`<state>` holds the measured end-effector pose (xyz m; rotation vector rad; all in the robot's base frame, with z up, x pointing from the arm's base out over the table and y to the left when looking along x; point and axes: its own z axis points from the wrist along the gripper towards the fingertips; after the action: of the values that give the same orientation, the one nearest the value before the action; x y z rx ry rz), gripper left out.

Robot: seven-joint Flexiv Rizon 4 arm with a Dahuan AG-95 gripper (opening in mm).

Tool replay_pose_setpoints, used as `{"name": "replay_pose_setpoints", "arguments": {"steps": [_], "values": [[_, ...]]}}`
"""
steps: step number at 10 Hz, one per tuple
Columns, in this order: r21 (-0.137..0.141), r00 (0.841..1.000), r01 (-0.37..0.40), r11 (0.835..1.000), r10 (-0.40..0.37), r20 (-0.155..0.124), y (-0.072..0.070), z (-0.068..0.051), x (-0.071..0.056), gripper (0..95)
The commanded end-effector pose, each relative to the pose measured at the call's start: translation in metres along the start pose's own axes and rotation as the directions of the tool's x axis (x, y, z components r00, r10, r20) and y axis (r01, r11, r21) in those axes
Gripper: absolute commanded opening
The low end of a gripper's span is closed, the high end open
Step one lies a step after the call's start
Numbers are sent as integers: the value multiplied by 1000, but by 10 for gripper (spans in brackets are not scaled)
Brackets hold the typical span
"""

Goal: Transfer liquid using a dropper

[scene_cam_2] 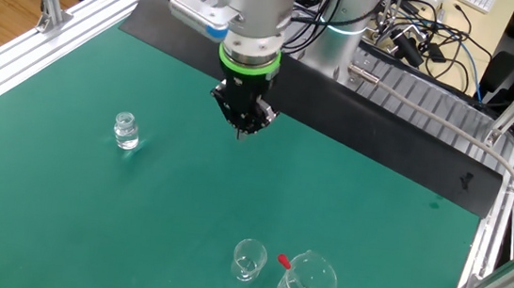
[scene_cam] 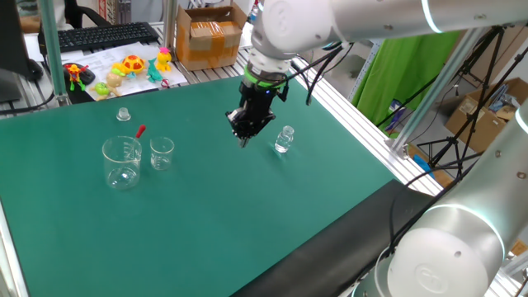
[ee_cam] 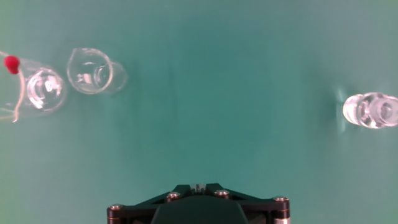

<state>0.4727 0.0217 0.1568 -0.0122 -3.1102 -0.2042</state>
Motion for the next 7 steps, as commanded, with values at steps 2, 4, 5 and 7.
{"name": "replay_pose_setpoints", "arguments": {"steps": [2,4,5,7], "values": [[-37,1000,7,999,-7,18,8,-1,-11,0],[-38,1000,-1,999,2,30,22,-3,-19,0],[-38,999,-36,999,37,33,36,-6,-24,0],[-34,998,-44,998,46,44,51,-9,-37,0]]}}
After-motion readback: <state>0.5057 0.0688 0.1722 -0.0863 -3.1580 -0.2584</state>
